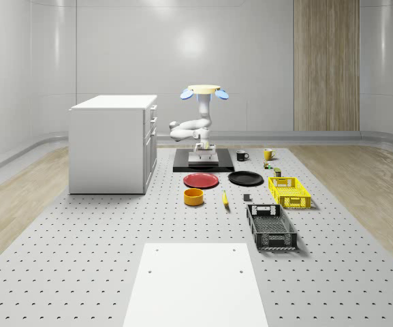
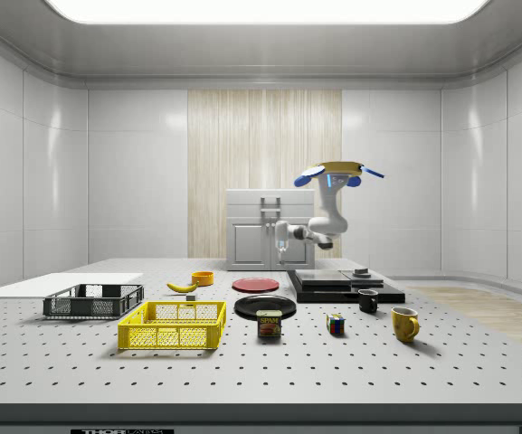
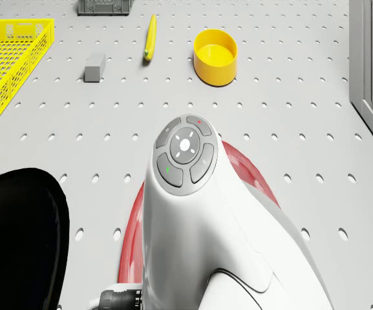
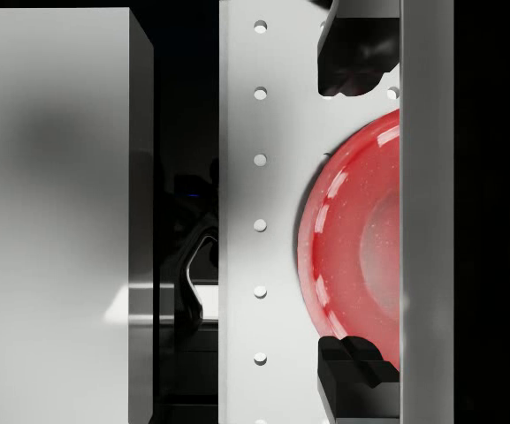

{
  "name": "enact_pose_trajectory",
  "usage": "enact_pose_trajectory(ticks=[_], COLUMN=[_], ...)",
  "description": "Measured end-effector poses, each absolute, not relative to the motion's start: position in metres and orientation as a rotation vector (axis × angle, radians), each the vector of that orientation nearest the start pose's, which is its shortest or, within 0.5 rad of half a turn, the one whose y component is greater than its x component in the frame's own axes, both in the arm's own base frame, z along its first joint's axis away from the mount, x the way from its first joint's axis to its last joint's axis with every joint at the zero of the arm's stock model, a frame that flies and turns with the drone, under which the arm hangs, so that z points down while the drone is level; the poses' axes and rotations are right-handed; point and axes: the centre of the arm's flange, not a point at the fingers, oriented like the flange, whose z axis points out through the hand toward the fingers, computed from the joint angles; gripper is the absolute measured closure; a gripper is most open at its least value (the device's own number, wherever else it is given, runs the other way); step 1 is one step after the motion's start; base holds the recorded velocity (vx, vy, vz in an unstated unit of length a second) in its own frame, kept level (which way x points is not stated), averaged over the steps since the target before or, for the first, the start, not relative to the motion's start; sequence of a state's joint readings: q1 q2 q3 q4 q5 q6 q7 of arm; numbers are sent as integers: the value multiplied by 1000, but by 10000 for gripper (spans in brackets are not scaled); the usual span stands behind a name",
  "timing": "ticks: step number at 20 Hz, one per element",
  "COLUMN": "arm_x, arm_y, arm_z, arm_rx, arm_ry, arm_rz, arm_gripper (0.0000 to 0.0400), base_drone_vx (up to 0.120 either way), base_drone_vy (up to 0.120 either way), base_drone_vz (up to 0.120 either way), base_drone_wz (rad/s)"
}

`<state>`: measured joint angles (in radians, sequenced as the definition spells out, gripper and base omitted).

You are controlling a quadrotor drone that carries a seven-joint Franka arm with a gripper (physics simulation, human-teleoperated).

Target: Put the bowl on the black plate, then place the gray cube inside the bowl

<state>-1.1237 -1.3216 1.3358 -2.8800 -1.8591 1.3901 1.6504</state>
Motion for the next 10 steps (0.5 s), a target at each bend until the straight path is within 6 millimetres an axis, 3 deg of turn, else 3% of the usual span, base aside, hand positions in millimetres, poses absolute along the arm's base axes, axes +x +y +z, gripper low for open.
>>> enact_pose_trajectory(ticks=[3, 7, 10], arm_x=[307, 307, 307], arm_y=[0, 0, 0], arm_z=[491, 491, 491], arm_rx=[1, 1, 1], arm_ry=[-2, -2, -2], arm_rz=[785, 785, 785], arm_gripper=[0, 0, 0], base_drone_vx=[120, 120, 120], base_drone_vy=[0, -110, 0], base_drone_vz=[0, 0, 0], base_drone_wz=[0, 0, 0])
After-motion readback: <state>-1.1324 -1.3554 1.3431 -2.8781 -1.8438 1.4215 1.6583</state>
